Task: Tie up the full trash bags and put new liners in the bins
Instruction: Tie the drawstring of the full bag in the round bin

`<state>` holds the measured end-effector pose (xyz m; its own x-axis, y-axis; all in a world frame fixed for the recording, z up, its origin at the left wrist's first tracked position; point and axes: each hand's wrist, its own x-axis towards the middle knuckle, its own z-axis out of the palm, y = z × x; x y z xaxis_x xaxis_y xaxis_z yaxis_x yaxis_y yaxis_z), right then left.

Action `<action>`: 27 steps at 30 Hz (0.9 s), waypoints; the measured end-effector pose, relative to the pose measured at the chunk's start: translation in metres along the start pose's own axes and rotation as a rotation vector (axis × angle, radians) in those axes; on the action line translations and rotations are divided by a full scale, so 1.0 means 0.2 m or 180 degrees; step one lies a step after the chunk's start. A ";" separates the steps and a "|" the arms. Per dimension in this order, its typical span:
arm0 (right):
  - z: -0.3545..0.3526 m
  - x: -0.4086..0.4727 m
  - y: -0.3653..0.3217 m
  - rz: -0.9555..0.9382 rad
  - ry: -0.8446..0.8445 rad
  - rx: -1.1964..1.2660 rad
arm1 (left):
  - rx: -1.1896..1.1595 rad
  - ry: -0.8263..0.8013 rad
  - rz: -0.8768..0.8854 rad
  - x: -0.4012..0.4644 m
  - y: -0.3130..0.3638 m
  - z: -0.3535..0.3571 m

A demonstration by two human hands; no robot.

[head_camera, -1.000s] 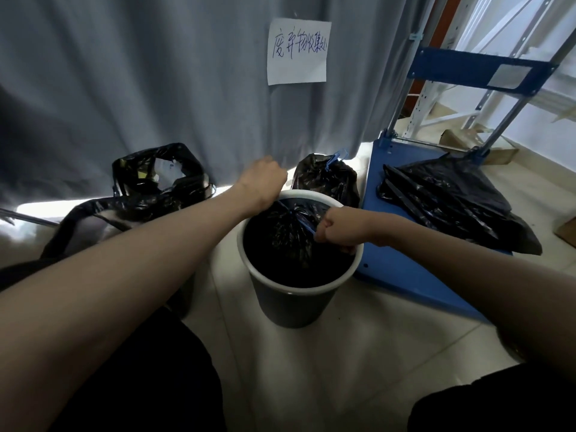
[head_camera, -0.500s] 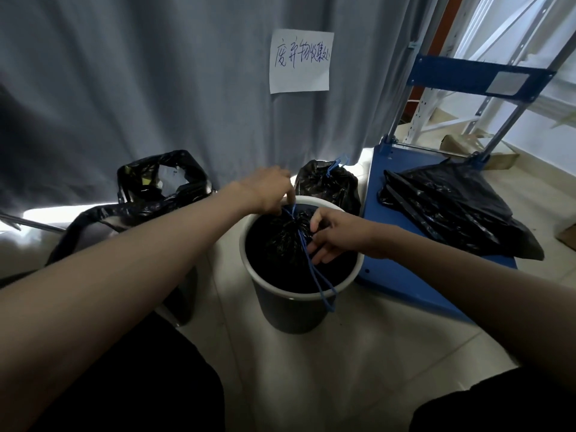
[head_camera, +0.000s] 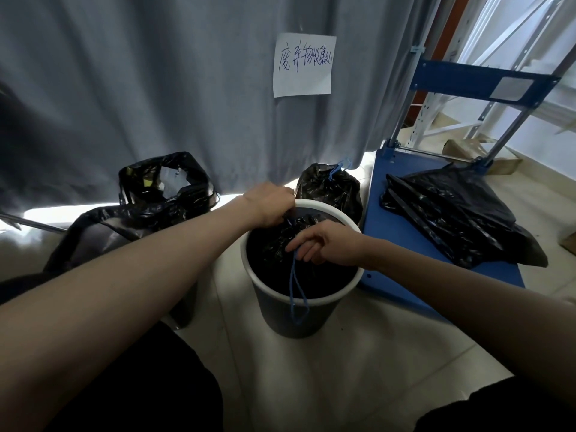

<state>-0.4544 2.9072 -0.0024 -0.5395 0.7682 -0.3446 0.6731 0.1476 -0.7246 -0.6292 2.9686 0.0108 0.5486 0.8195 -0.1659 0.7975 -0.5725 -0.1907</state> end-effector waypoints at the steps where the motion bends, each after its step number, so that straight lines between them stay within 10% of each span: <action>1: 0.01 0.01 0.00 -0.0070 0.0019 -0.0189 | -0.0034 0.0033 -0.0044 0.00 0.00 -0.01; 15: 0.00 0.04 -0.05 -0.0517 0.0825 -0.0387 | -0.0580 0.0471 -0.0577 -0.04 -0.06 -0.08; 27: -0.06 0.12 -0.12 0.0270 0.1782 0.2772 | -0.0689 0.0909 -0.0446 -0.12 -0.04 -0.14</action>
<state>-0.4774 2.9296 0.0145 -0.0455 0.9673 -0.2495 -0.0208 -0.2506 -0.9679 -0.6424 2.9539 0.0437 0.4540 0.8816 0.1292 0.8875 -0.4602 0.0215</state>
